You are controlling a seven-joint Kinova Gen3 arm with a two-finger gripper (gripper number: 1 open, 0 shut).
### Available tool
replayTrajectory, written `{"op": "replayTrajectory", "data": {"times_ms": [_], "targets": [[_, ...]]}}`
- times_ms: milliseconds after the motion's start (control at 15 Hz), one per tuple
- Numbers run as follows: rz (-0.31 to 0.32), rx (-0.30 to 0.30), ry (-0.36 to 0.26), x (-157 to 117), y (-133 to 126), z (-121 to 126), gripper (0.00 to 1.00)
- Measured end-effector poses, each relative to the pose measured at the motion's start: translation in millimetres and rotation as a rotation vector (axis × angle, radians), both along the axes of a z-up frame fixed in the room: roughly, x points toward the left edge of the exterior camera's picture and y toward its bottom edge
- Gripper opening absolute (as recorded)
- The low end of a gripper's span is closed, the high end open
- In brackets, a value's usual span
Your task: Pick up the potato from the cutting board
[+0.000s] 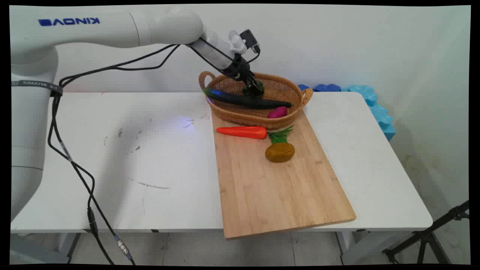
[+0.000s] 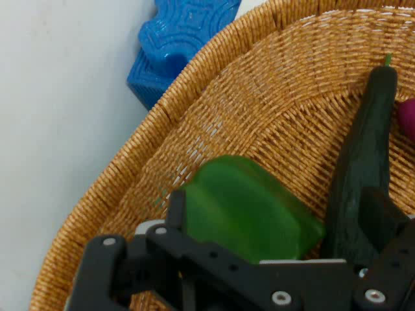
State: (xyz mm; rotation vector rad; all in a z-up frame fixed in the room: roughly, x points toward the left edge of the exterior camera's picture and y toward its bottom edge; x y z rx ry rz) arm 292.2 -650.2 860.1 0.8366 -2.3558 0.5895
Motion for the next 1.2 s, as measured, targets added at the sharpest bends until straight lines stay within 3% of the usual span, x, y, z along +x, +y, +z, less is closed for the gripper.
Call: {"op": "replayTrajectory", "data": {"times_ms": [667,1200], "targets": [[0.050,0.014,0.027,3.0,30.2,30.7,1.00],[0.072,0.083,0.107,-15.9,92.6,56.7,1.00]]}}
